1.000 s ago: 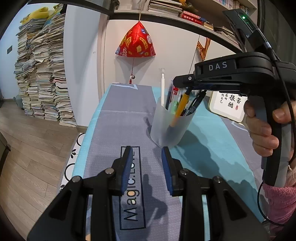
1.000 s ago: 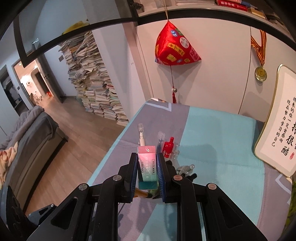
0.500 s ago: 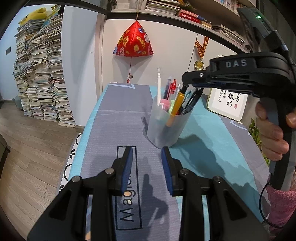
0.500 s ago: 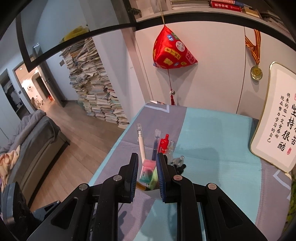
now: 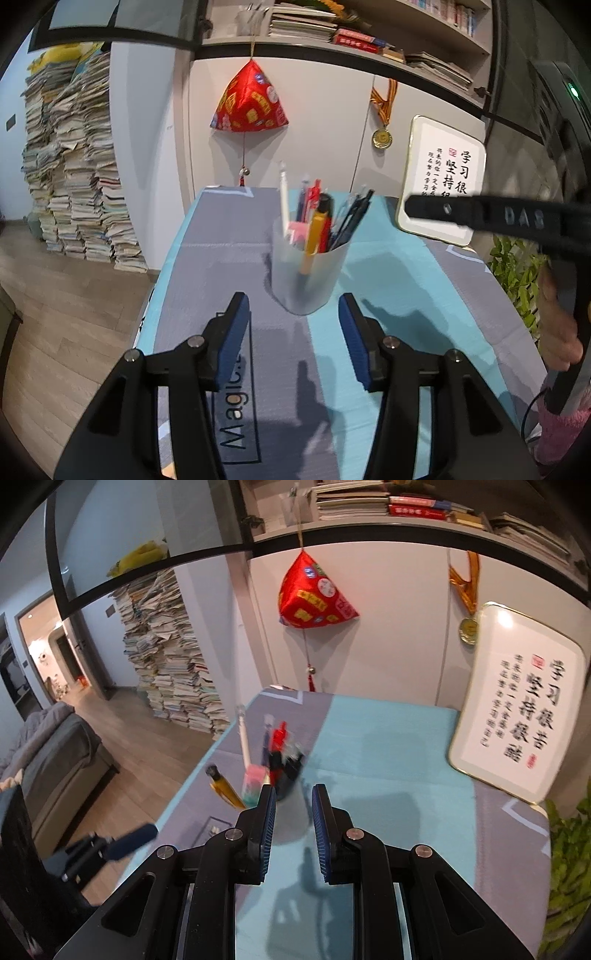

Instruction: Organize stationery

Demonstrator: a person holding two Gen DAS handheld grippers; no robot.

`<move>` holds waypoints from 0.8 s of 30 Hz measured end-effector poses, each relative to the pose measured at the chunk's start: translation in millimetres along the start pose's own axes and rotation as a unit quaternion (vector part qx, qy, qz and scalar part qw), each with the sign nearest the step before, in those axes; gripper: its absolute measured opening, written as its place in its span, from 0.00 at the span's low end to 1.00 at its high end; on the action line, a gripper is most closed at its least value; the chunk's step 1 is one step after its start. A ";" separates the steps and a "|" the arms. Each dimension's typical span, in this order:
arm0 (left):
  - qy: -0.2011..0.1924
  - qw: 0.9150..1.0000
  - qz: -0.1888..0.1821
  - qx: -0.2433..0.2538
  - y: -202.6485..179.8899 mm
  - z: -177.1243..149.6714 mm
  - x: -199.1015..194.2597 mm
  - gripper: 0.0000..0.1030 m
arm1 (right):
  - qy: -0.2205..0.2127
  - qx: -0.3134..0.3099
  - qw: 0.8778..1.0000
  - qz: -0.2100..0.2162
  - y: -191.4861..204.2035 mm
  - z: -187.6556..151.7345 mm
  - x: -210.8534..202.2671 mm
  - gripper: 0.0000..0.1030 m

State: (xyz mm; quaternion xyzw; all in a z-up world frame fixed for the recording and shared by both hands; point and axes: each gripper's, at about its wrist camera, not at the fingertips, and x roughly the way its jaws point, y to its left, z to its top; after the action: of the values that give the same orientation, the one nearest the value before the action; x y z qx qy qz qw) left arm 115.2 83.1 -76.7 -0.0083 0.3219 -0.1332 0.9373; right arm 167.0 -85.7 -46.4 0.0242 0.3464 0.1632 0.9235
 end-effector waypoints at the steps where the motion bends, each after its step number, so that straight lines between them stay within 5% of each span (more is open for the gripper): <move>1: -0.001 1.000 -0.001 0.001 -1.8 0.3 -1.1 0.48 | 0.000 0.002 1.000 -0.001 -2.1 -2.7 -3.3 0.20; 21: -0.060 0.998 -0.006 0.036 -59.0 11.7 -45.7 0.76 | -0.057 0.040 0.994 -0.085 -35.2 -45.2 -99.0 0.20; 24: -0.077 0.996 -0.006 0.042 -68.3 11.6 -57.6 0.80 | -0.073 0.041 0.991 -0.104 -36.2 -52.6 -118.6 0.31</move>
State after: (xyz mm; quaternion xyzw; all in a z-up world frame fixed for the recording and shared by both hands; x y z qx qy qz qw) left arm 62.0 31.0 -25.9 0.0191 0.2427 -0.1509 0.9581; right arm 59.4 -161.3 -17.1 0.0374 0.2854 0.0496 0.9564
